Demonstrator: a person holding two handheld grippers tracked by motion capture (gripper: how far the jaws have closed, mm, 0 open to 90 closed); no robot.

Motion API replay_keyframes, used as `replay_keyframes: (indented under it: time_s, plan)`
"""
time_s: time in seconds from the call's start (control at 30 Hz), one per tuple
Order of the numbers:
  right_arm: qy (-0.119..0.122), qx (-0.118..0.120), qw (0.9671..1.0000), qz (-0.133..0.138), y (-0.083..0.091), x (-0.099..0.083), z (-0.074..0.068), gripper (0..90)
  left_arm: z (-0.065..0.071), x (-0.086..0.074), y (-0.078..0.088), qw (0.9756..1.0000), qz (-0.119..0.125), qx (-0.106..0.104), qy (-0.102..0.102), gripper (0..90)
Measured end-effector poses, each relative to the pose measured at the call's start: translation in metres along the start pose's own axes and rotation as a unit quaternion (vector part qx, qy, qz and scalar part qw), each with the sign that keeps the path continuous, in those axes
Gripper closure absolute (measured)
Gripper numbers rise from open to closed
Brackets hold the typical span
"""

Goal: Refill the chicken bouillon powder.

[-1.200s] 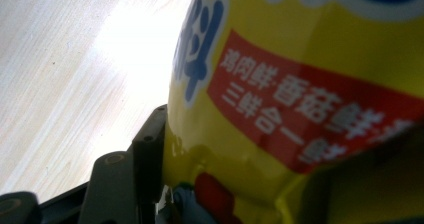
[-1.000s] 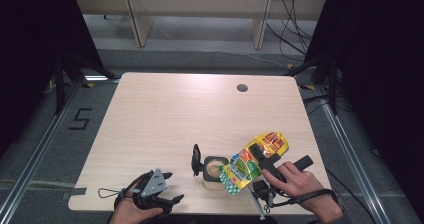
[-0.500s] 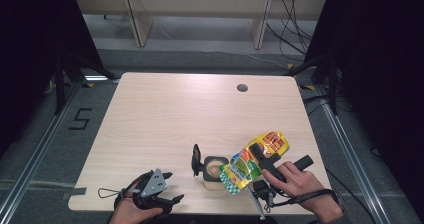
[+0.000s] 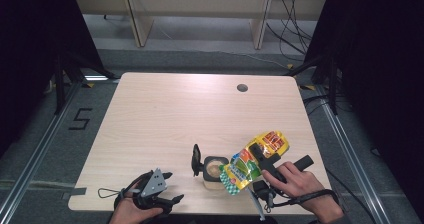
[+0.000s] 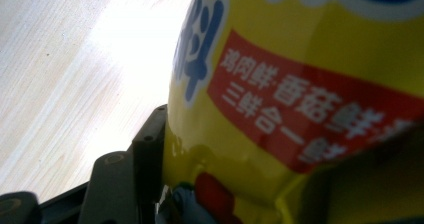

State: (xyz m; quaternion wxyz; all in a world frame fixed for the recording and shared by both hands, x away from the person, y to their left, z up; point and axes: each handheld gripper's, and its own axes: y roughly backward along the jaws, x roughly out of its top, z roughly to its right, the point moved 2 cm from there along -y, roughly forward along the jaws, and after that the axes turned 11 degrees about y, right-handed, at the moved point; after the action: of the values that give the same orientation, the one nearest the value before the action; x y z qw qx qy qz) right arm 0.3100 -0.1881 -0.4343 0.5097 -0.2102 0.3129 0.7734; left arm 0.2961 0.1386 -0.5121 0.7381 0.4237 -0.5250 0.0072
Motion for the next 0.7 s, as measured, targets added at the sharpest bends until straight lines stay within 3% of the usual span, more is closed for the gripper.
replay_keyframes:
  time_s: [0.7]
  plan:
    - [0.004, 0.002, 1.0000, -0.002, 0.0002, -0.0001, 0.0005, 40.5, -0.0002, -0.0002, -0.0006, 1.0000, 0.002, 0.004, 0.000, 22.1]
